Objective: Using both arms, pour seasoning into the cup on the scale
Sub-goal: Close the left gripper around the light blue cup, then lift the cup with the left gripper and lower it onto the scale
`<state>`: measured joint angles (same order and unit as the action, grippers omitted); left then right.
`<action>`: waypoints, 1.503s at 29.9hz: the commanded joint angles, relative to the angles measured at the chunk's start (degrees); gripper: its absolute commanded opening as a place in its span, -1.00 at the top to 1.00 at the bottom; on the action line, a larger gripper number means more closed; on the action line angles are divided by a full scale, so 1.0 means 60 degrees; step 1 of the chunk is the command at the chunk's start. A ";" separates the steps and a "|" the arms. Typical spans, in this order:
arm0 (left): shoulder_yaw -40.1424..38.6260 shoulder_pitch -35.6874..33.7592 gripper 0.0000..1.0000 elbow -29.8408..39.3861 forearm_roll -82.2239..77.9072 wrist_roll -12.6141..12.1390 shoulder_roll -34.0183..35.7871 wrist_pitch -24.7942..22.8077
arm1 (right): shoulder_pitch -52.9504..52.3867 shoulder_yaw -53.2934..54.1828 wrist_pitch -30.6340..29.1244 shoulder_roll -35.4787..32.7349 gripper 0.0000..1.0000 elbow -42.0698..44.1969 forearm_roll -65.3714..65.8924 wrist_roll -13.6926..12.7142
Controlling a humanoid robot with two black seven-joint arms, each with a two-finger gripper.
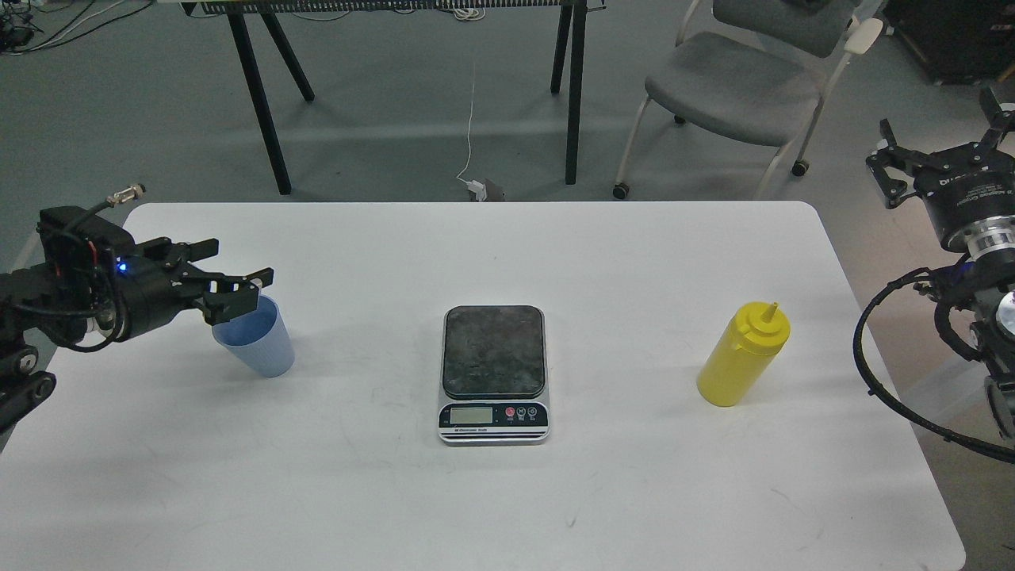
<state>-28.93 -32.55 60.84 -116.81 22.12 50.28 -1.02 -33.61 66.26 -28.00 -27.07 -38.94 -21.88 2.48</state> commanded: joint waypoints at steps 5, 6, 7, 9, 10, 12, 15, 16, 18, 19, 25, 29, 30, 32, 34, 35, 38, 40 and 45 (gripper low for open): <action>0.0705 -0.0098 -0.21 -0.0926 0.0001 0.0034 -0.0484 0.0316 | 0.0020 0.0059 0.0000 -0.0073 -0.99 0.0001 -0.0001 -0.0004; 0.0705 -0.0084 -0.08 -0.0926 0.0016 0.0034 -0.0528 0.0316 | 0.0035 0.0074 0.0000 -0.0087 -0.99 0.0001 -0.0015 -0.0004; 0.0705 -0.0084 0.00 -0.0969 0.0016 0.0049 -0.0586 0.0316 | 0.0035 0.0089 0.0000 -0.0087 -0.99 0.0001 -0.0015 -0.0004; 0.0705 -0.0084 0.22 -0.1145 0.0031 0.0049 -0.0660 0.0302 | 0.0064 0.0118 0.0000 -0.0087 -0.99 0.0001 -0.0015 0.0011; 0.0705 -0.0098 0.36 -0.1320 0.0031 0.0049 -0.0704 0.0287 | 0.0079 0.0118 0.0000 -0.0102 -0.99 0.0016 -0.0015 -0.0004; 0.0705 -0.0113 0.48 -0.1715 0.0074 0.0063 -0.0908 0.0287 | 0.0108 0.0118 0.0000 -0.0102 -0.99 0.0001 -0.0015 0.0011; 0.0705 -0.0113 0.58 -0.2082 0.0075 0.0078 -0.1100 0.0301 | 0.0123 0.0118 0.0000 -0.0116 -0.99 0.0016 -0.0015 0.0011; 0.0705 -0.0113 0.60 -0.2098 0.0075 0.0078 -0.1100 0.0301 | 0.0123 0.0118 0.0000 -0.0117 -0.99 0.0016 -0.0015 0.0011; 0.0705 -0.0113 0.70 -0.2112 0.0075 0.0093 -0.1100 0.0301 | 0.0123 0.0118 0.0000 -0.0146 -0.99 0.0030 -0.0015 0.0011; 0.0705 -0.0113 0.79 -0.2112 0.0075 0.0107 -0.1100 0.0301 | 0.0123 0.0118 0.0000 -0.0146 -0.99 0.0031 -0.0015 0.0011; 0.0676 -0.0200 0.96 -0.2054 0.0133 0.0342 -0.1100 0.0331 | 0.0166 0.0118 0.0000 -0.0131 -0.99 0.0045 -0.0015 0.0011; 0.0661 -0.0435 0.99 -0.1748 0.0206 0.0590 -0.1100 0.0302 | 0.0269 0.0133 0.0000 -0.0131 -0.99 0.0045 -0.0015 0.0025; 0.0676 -0.0537 0.99 -0.1471 0.0250 0.0620 -0.1100 0.0243 | 0.0313 0.0133 0.0000 -0.0131 -0.99 0.0045 -0.0015 0.0025; 0.0676 -0.0844 0.99 -0.0928 0.0279 0.0620 -0.1085 0.0054 | 0.0371 0.0147 0.0000 -0.0175 -0.99 0.0045 -0.0015 0.0025; 0.0661 -0.1253 0.99 -0.0387 0.0294 0.0620 -0.1085 -0.0458 | 0.0517 0.0191 0.0000 -0.0233 -0.99 0.0031 -0.0044 0.0025; 0.0661 -0.1560 0.99 -0.0021 0.0294 0.0605 -0.1085 -0.0852 | 0.0605 0.0307 0.0000 -0.0292 -0.99 0.0016 -0.0045 0.0025; 0.0647 -0.2454 1.00 0.0917 0.0294 0.0576 -0.1129 -0.2053 | 0.0840 0.0499 0.0000 -0.0511 -0.99 0.0001 -0.0059 0.0025; 0.0661 -0.2937 1.00 0.1416 0.0294 0.0518 -0.1362 -0.2698 | 0.1001 0.0572 0.0000 -0.0629 -0.99 -0.0013 -0.0059 0.0025; 0.1085 -0.3788 1.00 0.1550 0.0192 -0.0126 -0.3132 -0.3624 | 0.1250 0.0762 0.0000 -0.0878 -0.99 -0.0013 -0.0074 0.0025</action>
<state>-24.30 -52.40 70.06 -115.45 23.62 37.13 -20.27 -26.87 70.26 -28.00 -31.68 -39.03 -22.24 2.65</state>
